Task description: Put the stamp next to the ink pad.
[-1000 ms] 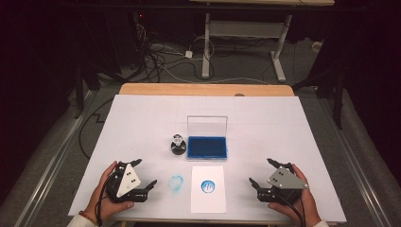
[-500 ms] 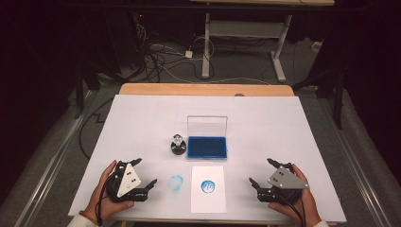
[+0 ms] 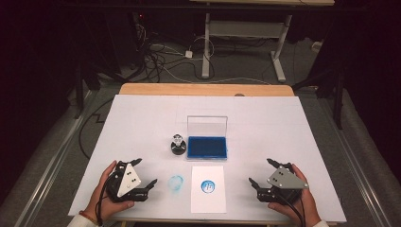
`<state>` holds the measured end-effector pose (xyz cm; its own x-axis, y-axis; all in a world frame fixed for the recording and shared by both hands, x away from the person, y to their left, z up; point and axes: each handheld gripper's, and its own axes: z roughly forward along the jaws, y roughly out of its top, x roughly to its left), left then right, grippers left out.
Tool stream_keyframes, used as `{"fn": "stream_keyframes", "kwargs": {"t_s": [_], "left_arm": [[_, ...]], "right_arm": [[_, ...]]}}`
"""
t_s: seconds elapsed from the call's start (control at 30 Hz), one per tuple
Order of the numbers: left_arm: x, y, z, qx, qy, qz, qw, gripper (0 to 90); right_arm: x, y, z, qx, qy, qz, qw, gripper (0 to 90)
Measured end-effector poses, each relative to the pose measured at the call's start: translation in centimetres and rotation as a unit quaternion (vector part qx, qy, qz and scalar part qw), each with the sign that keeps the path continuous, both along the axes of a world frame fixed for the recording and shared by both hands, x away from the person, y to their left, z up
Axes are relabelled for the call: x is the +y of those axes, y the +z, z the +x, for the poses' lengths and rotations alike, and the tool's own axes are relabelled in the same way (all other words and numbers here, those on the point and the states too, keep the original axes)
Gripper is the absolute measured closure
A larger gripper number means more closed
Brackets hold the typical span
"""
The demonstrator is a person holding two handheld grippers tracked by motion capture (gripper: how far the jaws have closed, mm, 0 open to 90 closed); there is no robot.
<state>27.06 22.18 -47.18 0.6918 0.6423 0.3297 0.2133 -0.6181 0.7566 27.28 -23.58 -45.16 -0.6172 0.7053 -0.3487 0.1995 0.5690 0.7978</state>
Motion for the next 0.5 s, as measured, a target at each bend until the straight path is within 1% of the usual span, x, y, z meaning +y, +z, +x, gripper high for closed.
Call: {"fn": "stream_keyframes", "kwargs": {"t_s": [0.3, 0.5], "left_arm": [[0.03, -0.02, 0.22, 0.002, 0.003, -0.001, 1.0000, 16.7], [-0.06, -0.12, 0.47, 0.006, 0.003, 0.002, 1.0000, 16.7]], "right_arm": [[-0.07, -0.04, 0.07, 0.000, 0.000, 0.001, 1.0000, 17.1], [-0.23, -0.06, 0.18, 0.000, -0.001, 0.002, 1.0000, 17.2]]}}
